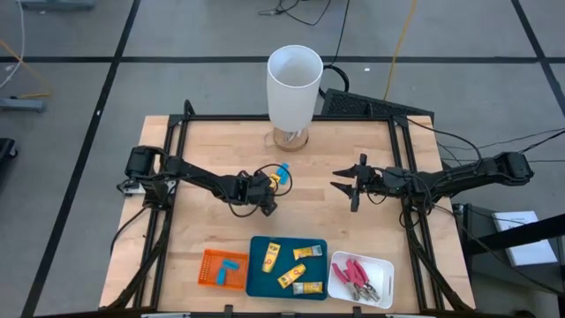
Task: Pick & Place School Supplies
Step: Put the yellow crayon box into the blue bin
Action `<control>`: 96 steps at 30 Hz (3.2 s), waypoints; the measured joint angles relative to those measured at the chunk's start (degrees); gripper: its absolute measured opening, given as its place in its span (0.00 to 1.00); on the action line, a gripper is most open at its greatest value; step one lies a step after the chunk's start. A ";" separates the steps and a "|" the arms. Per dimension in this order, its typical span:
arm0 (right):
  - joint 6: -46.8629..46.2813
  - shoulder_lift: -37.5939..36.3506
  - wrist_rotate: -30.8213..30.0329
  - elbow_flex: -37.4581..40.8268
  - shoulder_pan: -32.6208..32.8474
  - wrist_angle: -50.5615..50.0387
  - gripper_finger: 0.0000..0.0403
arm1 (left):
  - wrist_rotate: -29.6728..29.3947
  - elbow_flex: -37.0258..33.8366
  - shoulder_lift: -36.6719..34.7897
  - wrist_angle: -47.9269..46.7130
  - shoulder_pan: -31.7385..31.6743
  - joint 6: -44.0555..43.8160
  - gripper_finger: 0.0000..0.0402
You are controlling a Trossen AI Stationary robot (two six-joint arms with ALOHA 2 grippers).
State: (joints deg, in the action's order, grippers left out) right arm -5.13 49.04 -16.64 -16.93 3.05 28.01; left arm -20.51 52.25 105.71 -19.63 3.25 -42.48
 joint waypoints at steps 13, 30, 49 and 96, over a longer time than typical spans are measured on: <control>-0.02 0.00 0.00 0.00 0.00 0.00 0.39 | 1.24 -0.26 -0.75 6.15 0.03 9.46 0.43; -0.03 0.02 0.16 0.02 0.00 -0.02 0.39 | 4.41 -0.28 -13.04 7.54 3.06 17.94 0.39; -0.15 0.02 0.11 0.02 -0.05 -0.02 0.39 | 24.11 -0.15 -16.55 24.66 14.58 31.46 0.39; -0.20 0.52 0.23 0.04 -0.04 0.42 0.39 | 26.49 -0.13 -10.38 26.85 19.91 35.95 0.39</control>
State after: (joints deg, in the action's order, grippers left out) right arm -5.32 49.56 -16.42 -16.88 3.01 28.42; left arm 5.98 52.12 95.33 7.22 23.16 -6.52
